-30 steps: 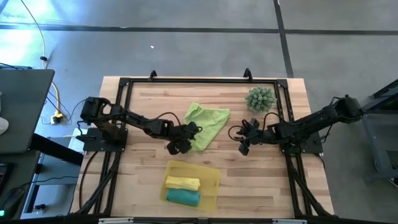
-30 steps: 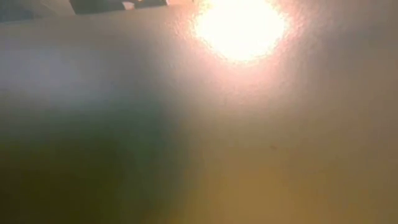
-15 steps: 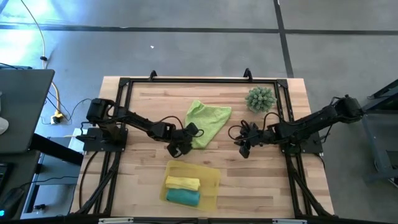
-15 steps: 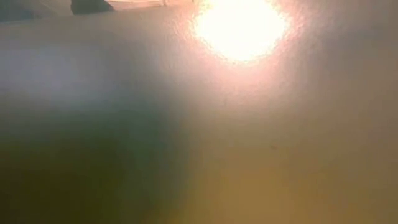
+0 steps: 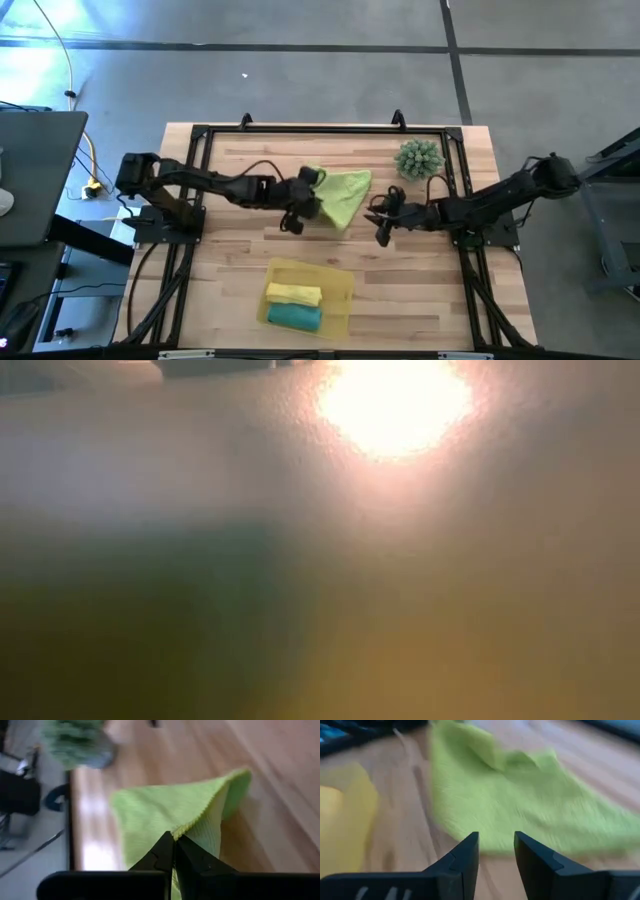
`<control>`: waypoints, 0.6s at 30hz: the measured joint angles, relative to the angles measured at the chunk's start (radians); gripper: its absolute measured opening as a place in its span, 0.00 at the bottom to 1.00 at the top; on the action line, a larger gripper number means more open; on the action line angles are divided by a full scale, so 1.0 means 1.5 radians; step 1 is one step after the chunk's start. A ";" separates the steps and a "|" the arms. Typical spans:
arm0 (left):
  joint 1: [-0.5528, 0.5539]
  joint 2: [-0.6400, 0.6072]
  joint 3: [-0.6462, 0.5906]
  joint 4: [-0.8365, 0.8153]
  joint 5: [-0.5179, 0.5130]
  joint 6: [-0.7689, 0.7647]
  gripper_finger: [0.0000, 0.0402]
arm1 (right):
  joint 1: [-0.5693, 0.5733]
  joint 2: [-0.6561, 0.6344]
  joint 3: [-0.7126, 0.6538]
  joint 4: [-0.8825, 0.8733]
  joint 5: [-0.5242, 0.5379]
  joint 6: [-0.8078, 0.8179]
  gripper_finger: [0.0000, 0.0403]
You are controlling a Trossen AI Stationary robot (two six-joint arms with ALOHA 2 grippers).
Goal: Roll microfiber towels into tight, uniform cylinder then place into a basket
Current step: Fold the green towel
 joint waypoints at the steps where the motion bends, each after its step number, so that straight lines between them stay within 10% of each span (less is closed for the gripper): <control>1: 0.008 -0.004 0.009 -0.003 -0.005 -0.009 0.00 | 0.000 0.011 0.000 0.043 0.000 -0.029 0.29; 8: 0.057 -0.008 0.081 -0.047 -0.025 -0.060 0.00 | -0.002 0.118 0.007 0.306 -0.001 -0.273 0.29; 18: 0.085 -0.008 0.105 -0.090 -0.026 -0.119 0.00 | -0.025 0.300 0.191 0.305 0.118 -0.362 0.29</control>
